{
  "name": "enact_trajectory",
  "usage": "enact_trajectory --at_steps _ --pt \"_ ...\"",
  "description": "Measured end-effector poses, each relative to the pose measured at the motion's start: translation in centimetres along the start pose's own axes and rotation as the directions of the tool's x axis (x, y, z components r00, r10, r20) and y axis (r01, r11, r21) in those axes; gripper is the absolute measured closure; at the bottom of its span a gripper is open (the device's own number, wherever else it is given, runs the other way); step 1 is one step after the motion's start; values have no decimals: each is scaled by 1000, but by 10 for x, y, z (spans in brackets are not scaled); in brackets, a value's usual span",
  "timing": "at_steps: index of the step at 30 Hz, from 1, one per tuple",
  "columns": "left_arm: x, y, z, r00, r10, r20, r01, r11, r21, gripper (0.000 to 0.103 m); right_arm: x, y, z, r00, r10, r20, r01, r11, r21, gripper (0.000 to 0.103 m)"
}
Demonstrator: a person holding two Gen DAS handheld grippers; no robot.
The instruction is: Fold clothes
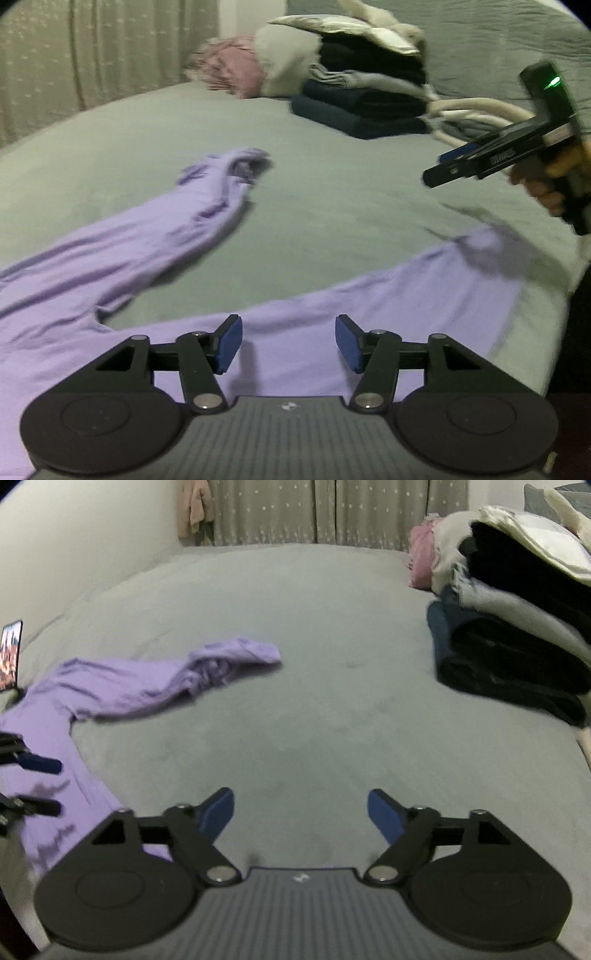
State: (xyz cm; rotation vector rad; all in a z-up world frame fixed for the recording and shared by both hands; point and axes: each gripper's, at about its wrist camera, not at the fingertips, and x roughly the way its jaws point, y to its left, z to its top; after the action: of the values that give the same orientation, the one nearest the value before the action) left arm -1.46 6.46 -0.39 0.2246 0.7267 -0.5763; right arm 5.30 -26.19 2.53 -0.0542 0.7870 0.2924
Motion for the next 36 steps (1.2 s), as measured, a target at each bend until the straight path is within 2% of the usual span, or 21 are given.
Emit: enact_trajectory --at_steps 3,6,12,16,20,25,28,31,33,34,36 --pt "10 0 5 998 61 8 -61 998 -8 29 5 19 14 999 22 34 -22 1000 -7 9" --pt "18 -2 11 994 98 45 -98 995 -3 25 12 28 22 999 17 41 -17 1000 -6 8" --pt "36 -5 16 989 138 57 -139 990 19 24 32 32 32 999 6 39 -9 997 73 5" --pt "53 -15 32 982 167 89 -174 982 76 24 47 29 34 999 23 32 -28 988 151 4" --pt "67 -12 50 979 161 128 -166 986 32 24 58 27 32 999 16 37 -22 984 176 4" --pt "83 1 64 970 173 172 -166 985 -55 25 69 17 24 1000 -11 -8 12 981 192 3" --pt "91 12 64 968 181 174 -164 980 -112 33 73 13 24 1000 7 8 -8 977 213 2" --pt "99 21 62 969 193 154 -175 977 -125 46 77 11 25 999 48 25 -52 970 237 2" --pt "102 25 61 970 194 146 -176 976 -129 63 79 11 25 996 79 40 -87 966 242 2" --pt "102 28 61 969 197 148 -177 974 -139 67 80 12 26 995 93 46 -102 964 245 2" --pt "99 35 60 967 200 159 -172 969 -176 97 84 15 28 991 123 61 -134 959 251 2"
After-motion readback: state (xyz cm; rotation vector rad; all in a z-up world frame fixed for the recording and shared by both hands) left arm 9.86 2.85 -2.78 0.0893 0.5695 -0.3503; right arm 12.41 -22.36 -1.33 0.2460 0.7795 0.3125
